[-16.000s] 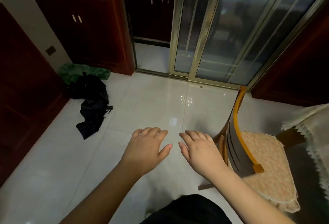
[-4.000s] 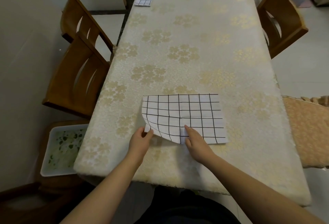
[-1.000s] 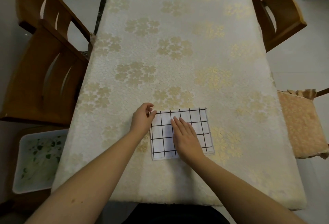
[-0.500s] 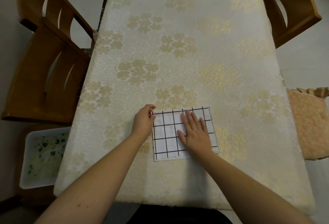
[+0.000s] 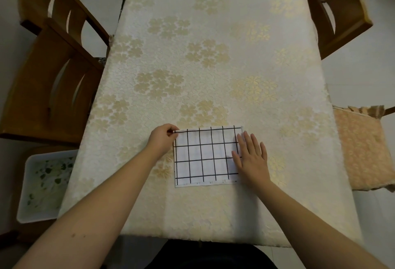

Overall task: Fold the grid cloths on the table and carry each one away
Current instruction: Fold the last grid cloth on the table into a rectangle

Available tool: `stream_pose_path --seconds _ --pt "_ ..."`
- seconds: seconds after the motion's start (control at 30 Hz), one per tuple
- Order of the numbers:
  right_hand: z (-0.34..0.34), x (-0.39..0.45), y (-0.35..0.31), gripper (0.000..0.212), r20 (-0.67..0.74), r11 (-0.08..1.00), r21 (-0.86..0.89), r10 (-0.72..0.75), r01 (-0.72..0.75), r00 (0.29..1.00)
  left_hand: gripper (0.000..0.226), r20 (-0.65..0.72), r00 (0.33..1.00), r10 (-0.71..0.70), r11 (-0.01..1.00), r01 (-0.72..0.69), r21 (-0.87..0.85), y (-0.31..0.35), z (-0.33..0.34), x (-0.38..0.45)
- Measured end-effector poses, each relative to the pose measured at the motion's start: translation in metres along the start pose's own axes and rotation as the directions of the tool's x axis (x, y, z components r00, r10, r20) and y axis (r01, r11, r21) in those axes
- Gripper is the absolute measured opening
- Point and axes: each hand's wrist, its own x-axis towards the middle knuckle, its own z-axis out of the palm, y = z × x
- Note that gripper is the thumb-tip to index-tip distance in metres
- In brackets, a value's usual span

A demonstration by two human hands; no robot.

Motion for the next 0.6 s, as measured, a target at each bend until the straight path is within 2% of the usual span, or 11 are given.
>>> stream_pose_path --seconds 0.13,0.27,0.43,0.47,0.53,0.6 --pt "-0.014 0.017 -0.006 0.068 -0.07 0.997 0.075 0.017 -0.012 0.997 0.011 0.028 0.998 0.061 0.997 -0.059 -0.053 0.003 -0.005 -0.01" --pt "-0.032 0.053 -0.01 0.059 -0.012 0.993 0.089 -0.075 0.076 0.997 0.017 0.059 0.995 0.086 0.995 -0.083 -0.055 0.005 -0.007 -0.016" --pt "-0.056 0.088 -0.008 0.027 0.088 0.998 0.035 -0.052 0.049 0.995 0.013 0.064 0.997 0.05 0.988 -0.04 -0.152 0.008 -0.007 -0.016" --pt "-0.06 0.09 -0.008 0.025 0.105 0.998 0.058 -0.043 0.037 0.994 0.017 0.086 0.996 0.022 0.983 -0.006 -0.185 0.008 -0.007 -0.017" --pt "-0.065 0.087 -0.008 0.02 0.144 0.974 0.223 -0.001 -0.031 0.99 0.034 0.15 0.987 -0.056 0.968 0.091 -0.236 0.007 -0.006 -0.018" --pt "-0.066 0.081 -0.006 0.018 0.155 0.913 0.393 0.051 -0.109 0.987 0.047 0.2 0.974 -0.104 0.97 0.144 -0.198 0.004 -0.005 -0.021"
